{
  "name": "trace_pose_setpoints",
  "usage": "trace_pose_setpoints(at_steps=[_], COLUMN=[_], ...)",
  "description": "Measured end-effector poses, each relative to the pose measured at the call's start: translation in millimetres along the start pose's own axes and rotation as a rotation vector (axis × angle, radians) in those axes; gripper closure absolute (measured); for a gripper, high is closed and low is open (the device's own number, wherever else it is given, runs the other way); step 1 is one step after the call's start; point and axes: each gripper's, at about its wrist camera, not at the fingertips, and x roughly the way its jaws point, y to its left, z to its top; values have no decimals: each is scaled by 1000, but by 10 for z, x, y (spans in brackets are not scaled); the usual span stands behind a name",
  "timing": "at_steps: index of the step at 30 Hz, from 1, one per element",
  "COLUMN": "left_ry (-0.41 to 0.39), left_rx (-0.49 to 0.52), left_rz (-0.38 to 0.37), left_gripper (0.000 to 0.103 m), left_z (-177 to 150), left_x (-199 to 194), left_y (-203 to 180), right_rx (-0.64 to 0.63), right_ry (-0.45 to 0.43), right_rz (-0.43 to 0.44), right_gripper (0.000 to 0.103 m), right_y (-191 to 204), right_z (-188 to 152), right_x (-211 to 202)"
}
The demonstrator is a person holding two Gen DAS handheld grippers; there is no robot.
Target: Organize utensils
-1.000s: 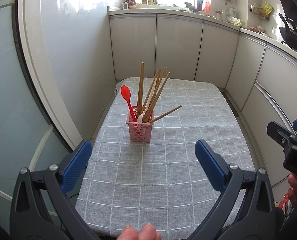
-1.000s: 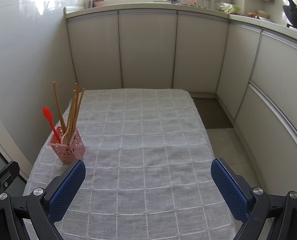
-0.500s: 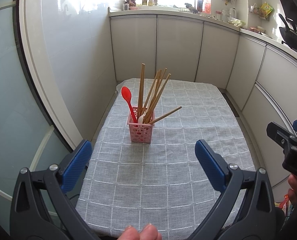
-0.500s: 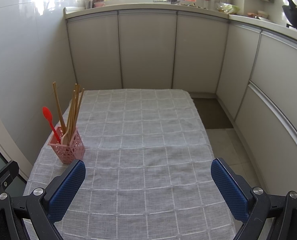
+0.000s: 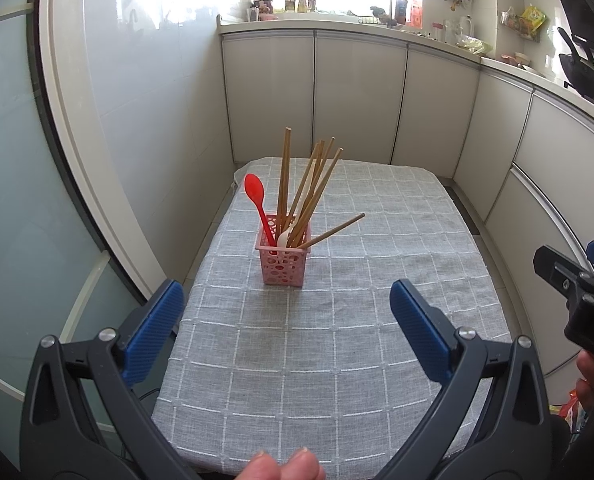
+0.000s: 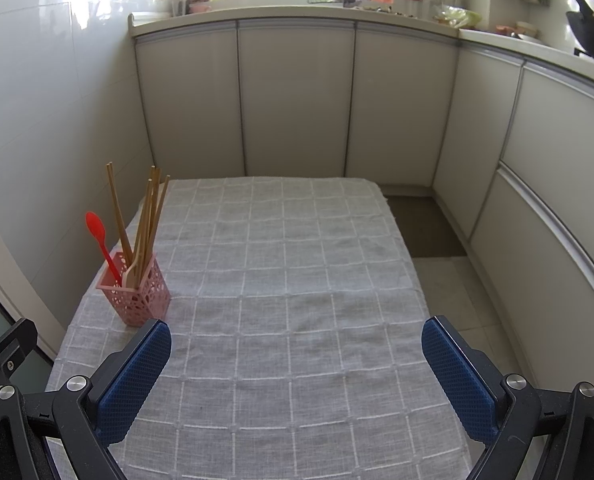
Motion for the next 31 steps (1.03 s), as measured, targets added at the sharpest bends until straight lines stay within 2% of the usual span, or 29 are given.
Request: trace_pose_setpoints(at_steps=[31], left_ry=[0], left_rx=[-19], left_rz=[9], left_gripper=[1], left_z=[20], left_x=[33], left_y=[51], right_rx=[-11], right_ry=[11], right_rz=[4], right_gripper=[0], right_y=[-4], right_z=[-13], right_x=[22])
